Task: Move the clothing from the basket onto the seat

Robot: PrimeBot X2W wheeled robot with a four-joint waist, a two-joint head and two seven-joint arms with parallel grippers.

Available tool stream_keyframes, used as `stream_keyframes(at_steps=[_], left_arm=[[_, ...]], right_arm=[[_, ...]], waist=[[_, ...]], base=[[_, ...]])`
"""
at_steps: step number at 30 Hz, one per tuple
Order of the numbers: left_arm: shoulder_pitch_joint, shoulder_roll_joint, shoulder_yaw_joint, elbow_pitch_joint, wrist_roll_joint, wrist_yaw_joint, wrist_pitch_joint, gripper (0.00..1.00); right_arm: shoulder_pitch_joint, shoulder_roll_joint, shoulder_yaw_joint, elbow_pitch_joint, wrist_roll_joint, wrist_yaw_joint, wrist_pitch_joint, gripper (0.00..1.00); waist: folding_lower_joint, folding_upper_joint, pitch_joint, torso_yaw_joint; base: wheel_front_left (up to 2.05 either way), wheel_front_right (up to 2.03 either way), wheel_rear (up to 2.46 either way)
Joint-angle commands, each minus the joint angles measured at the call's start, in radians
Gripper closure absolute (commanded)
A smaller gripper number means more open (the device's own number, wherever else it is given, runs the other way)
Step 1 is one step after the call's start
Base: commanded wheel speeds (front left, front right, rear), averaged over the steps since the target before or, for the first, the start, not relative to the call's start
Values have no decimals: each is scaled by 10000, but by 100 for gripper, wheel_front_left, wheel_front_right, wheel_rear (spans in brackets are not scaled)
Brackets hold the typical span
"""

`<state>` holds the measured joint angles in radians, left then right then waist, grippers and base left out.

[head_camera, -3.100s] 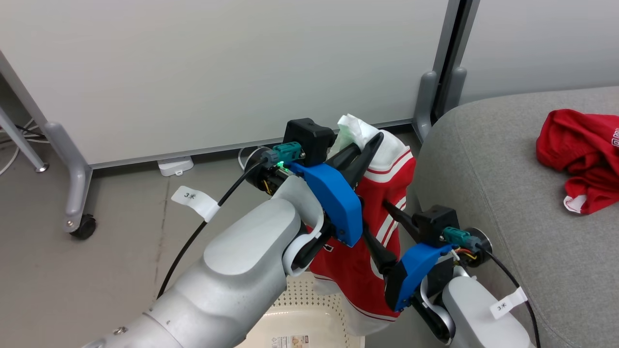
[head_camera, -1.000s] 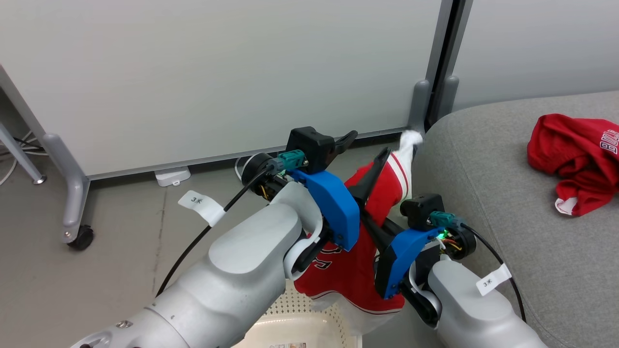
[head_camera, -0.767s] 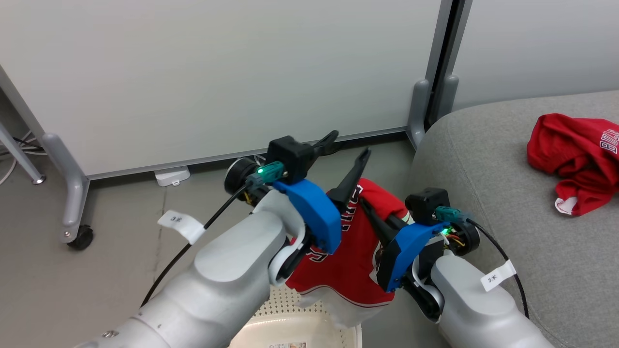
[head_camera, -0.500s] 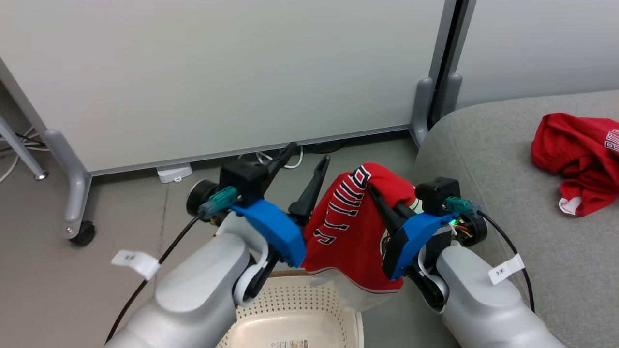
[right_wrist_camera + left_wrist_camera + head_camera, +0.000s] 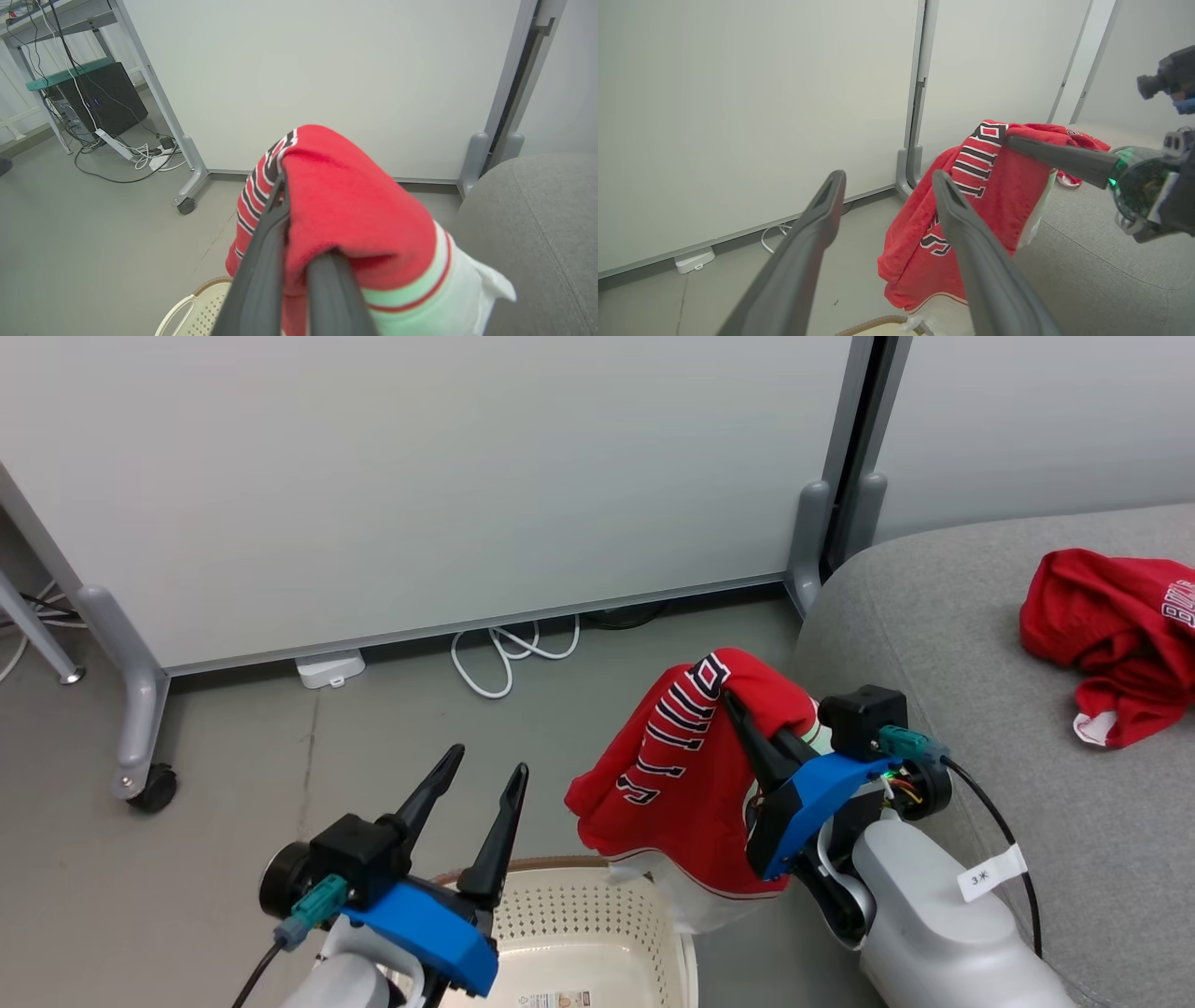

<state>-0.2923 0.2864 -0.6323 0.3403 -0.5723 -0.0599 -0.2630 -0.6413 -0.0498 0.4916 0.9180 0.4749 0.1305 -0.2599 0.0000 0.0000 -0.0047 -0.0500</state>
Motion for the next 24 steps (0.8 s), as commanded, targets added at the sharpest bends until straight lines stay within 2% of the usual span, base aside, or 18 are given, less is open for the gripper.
stream_keyframes(at_steps=[1, 12, 24], left_arm=[[239, 48, 137, -89, 204, -33, -23, 0], [1590, -400, 1478, -628, 1225, -393, -24, 0], [1533, -782, 2061, -825, 1883, -634, -25, 0]], right_arm=[[157, -13, -59, -76, -73, 5, -49, 100], [513, -13, -386, -536, -334, 5, 100, 100], [602, -14, -394, -1474, -362, 5, 366, 100]], waist=[[0, 0, -3, -23], [0, 0, 71, -474], [0, 0, 506, -2338]], base=[[0, 0, 0], [0, 0, 0], [0, 0, 0]])
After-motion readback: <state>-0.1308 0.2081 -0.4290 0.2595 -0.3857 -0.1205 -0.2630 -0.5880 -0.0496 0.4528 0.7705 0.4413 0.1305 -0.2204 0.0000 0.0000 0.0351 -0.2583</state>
